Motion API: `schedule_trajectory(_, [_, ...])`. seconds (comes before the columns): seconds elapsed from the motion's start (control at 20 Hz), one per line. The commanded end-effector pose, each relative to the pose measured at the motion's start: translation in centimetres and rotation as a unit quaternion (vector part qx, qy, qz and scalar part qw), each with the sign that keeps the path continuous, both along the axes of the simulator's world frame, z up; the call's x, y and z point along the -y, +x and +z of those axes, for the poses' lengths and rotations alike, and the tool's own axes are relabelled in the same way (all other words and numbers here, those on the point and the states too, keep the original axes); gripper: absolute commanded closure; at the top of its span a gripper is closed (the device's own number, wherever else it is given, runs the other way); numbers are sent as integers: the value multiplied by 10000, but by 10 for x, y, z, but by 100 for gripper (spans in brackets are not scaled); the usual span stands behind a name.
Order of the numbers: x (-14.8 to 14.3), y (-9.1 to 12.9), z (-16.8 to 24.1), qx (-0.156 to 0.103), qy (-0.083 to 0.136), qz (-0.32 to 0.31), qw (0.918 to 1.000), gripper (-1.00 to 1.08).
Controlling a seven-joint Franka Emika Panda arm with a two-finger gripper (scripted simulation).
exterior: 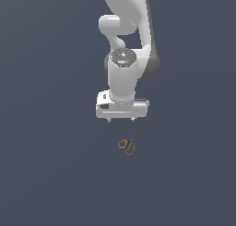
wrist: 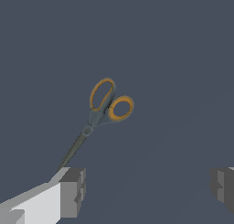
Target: Pick up the object and move it to a goal position.
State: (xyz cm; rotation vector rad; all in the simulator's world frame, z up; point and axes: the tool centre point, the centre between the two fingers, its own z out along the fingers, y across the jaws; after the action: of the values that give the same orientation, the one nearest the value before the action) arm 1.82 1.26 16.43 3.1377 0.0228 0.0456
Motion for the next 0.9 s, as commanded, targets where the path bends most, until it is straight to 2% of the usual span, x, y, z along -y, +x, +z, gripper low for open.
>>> schedule_trajectory(0.0, [4,1,-1,-4,-11,-6,10000,-92])
schedule_trajectory(0.4, [1,1,-3,-6,-3,-98,10000,-92])
schedule_trajectory(0.85, [-10,5,-17,-28,31,-674,9977,-92])
